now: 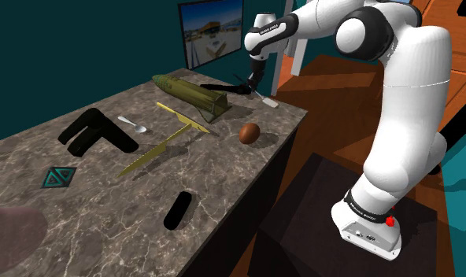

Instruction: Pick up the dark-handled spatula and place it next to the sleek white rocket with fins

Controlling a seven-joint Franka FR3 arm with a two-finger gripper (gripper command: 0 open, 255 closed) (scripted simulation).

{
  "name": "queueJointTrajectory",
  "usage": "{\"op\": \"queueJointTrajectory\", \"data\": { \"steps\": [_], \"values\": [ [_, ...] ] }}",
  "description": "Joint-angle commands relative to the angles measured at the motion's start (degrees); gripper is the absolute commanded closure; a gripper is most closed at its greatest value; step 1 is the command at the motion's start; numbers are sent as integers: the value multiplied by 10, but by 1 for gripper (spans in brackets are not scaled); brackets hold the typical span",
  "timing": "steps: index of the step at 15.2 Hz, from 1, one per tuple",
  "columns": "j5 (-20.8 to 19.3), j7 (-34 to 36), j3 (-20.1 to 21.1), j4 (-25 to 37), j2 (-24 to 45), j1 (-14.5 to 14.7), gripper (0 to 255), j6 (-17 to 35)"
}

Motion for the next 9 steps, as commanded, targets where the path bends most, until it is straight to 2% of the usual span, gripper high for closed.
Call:
{"op": "queueJointTrajectory", "data": {
  "steps": [1,4,9],
  "values": [
    [1,-1,0,-7,5,0,255,13],
    [2,-2,1,-18,16,0,255,34],
    [2,-2,1,-18,16,0,255,34]
  ]
}}
